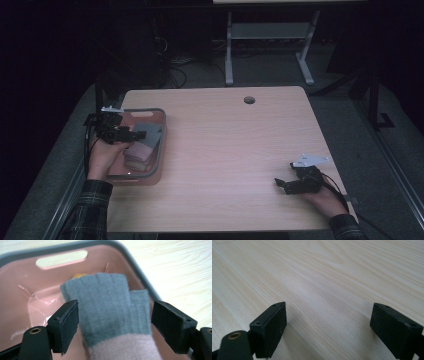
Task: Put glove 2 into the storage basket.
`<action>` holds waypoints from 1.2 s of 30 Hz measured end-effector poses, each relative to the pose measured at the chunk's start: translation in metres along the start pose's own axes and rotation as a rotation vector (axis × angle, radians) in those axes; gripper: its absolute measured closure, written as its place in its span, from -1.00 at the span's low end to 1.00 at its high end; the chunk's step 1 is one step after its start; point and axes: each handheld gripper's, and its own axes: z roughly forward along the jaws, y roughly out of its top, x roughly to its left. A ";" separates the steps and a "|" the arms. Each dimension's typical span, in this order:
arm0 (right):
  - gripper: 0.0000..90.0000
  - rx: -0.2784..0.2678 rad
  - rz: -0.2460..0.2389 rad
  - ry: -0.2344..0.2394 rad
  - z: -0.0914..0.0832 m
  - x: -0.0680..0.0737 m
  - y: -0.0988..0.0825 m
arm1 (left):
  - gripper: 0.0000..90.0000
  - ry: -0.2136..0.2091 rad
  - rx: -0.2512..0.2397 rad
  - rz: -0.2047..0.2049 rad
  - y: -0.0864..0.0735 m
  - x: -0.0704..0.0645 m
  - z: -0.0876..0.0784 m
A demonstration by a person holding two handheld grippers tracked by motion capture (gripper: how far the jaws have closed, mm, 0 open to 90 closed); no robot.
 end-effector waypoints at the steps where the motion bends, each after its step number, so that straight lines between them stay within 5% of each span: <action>1: -0.71 0.001 0.003 0.000 0.000 0.000 0.000 | -0.52 -0.007 -0.007 0.005 0.002 -0.003 -0.001; 8: -0.71 0.001 0.001 -0.002 0.000 0.000 0.000 | -0.55 -0.048 -0.040 0.048 0.010 -0.026 -0.006; 18: -0.71 0.003 0.006 0.000 0.000 0.000 0.000 | -0.55 -0.155 -0.046 0.130 0.008 -0.069 0.012; 28: -0.71 0.004 0.006 0.000 0.000 0.001 0.000 | -0.55 -0.261 -0.043 0.205 -0.002 -0.116 0.029; 36: -0.71 0.004 0.007 0.000 0.000 0.001 0.000 | -0.55 -0.300 -0.023 0.271 -0.016 -0.145 0.045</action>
